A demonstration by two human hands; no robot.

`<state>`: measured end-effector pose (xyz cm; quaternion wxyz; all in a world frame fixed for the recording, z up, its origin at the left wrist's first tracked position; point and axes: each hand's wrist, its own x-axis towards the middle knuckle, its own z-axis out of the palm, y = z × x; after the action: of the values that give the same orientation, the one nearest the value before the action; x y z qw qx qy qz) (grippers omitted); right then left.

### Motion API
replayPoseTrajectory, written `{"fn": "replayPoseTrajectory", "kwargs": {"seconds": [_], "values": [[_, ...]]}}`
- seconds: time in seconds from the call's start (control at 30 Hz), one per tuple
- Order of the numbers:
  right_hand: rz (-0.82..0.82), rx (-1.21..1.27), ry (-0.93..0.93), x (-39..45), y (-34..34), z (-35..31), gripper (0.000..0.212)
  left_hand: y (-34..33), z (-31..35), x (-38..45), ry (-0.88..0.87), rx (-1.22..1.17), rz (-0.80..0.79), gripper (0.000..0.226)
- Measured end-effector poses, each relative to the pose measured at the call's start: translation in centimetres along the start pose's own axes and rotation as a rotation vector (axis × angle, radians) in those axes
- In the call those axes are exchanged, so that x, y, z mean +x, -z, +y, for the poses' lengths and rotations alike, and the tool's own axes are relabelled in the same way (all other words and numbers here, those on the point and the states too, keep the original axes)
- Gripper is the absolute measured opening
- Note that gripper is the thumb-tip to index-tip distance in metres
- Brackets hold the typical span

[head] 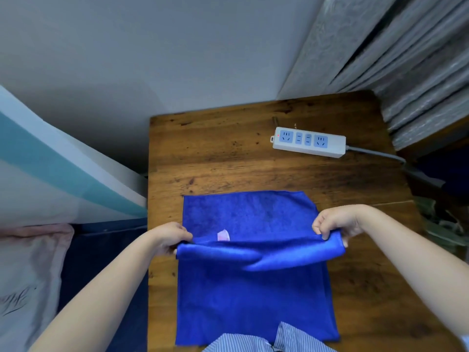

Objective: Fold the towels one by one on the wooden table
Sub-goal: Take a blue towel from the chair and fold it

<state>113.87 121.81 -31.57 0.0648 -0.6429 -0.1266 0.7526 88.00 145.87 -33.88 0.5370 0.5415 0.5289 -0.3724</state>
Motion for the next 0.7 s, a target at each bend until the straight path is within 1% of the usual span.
{"fn": "replayPoseTrajectory", "kwargs": {"seconds": [0.03, 0.1, 0.17, 0.23, 0.27, 0.3, 0.37, 0.4, 0.43, 0.47, 0.53, 0.6, 0.7], "values": [[0.019, -0.009, -0.018, 0.0, 0.1, -0.1, 0.013, -0.1, 0.1, 0.0, 0.019, 0.011, 0.023, 0.025], [0.148, -0.011, -0.019, 0.3, 0.6, -0.6, 0.022, 0.0, 0.4, 0.5, -0.008, -0.024, 0.095, 0.024], [0.327, -0.010, 0.031, 0.9, 1.3, -1.4, 0.027, 0.2, 1.1, 1.5, -0.101, -0.056, 0.259, 0.024], [0.474, -0.075, 0.084, 1.5, 1.6, -2.3, 0.025, 0.5, 1.8, 2.1, -0.213, 0.088, 0.464, 0.018], [0.546, -0.122, 0.110, 1.9, 1.8, -2.8, 0.025, 0.6, 2.2, 2.3, -0.255, 0.181, 0.543, 0.011], [0.624, -0.181, 0.135, 2.3, 1.9, -3.1, 0.025, 0.6, 2.6, 2.4, -0.287, 0.246, 0.604, 0.010], [0.778, -0.282, 0.169, 2.9, 2.1, -3.7, 0.020, 0.8, 3.1, 2.8, -0.303, 0.293, 0.665, 0.018], [0.827, -0.315, 0.174, 3.2, 2.3, -3.9, 0.017, 0.9, 3.5, 3.2, -0.308, 0.295, 0.684, 0.020], [0.846, -0.339, 0.179, 3.4, 2.4, -4.0, 0.017, 0.9, 3.7, 3.4, -0.315, 0.307, 0.701, 0.021], [0.832, -0.345, 0.183, 3.6, 2.6, -3.9, 0.020, 1.0, 3.9, 3.7, -0.323, 0.337, 0.708, 0.021], [0.731, -0.305, 0.197, 3.6, 2.9, -3.8, 0.027, 1.0, 4.0, 4.3, -0.345, 0.418, 0.711, 0.020], [0.617, -0.293, 0.203, 3.6, 3.2, -3.7, 0.028, 1.3, 4.0, 4.7, -0.358, 0.496, 0.709, 0.020], [0.503, -0.340, 0.187, 3.5, 3.7, -3.8, 0.029, 1.8, 4.1, 5.0, -0.391, 0.640, 0.691, 0.020]]}}
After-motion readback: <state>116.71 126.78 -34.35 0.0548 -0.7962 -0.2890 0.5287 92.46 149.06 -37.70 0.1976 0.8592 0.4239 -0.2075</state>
